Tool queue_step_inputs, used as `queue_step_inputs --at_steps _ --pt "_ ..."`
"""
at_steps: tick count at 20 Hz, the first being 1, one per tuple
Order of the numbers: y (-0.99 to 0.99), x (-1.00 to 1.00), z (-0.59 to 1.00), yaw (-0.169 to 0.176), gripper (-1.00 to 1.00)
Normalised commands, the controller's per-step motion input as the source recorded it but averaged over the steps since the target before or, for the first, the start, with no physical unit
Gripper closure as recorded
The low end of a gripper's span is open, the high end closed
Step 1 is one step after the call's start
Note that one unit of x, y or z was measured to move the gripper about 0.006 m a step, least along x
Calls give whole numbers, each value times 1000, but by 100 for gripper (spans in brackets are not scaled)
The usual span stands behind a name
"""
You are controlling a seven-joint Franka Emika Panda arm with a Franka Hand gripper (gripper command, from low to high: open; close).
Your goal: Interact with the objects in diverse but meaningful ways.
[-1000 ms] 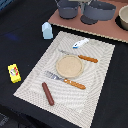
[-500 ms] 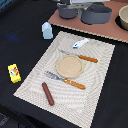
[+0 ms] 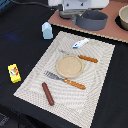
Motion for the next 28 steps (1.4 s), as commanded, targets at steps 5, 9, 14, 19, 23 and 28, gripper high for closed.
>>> queue_step_inputs --at_steps 5,9,14,19,23,28 --pt "-582 -838 -91 0 100" --pt "-451 -968 57 -6 100" --pt "-399 -997 99 -5 100" --pt "-406 -987 31 0 100" --pt "-414 -969 -57 0 100" --pt "-365 -945 -135 5 100"
